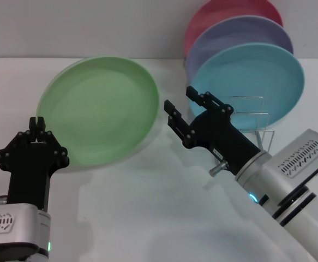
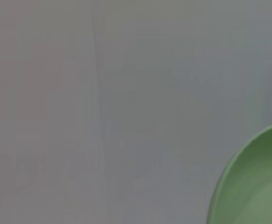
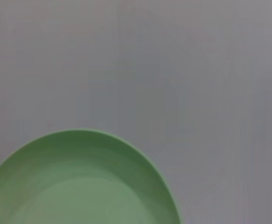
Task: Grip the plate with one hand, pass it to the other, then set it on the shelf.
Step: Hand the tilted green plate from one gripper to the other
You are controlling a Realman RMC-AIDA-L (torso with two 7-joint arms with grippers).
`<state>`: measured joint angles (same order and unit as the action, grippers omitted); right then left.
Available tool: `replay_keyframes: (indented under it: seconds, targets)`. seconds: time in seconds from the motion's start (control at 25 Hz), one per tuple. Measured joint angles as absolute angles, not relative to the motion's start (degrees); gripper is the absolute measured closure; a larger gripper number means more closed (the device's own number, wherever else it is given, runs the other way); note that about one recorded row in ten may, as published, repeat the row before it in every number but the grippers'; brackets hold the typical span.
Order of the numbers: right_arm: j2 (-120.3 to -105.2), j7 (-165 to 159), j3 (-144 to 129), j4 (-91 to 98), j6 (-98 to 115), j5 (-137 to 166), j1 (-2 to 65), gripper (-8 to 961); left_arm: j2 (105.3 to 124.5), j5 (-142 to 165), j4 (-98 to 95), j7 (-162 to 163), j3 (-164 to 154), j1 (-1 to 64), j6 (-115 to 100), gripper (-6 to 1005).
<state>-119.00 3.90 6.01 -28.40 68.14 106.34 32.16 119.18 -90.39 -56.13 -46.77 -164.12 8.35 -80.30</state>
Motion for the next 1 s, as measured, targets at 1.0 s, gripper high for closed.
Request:
replay_keyframes:
  seconds: [1.0]
  targets:
    - [-119.18,1.6,7.0,-27.1,67.1,106.3,34.6,610,119.17,-88.4,-58.9,-52.7,-165.1,8.3,-81.6,916]
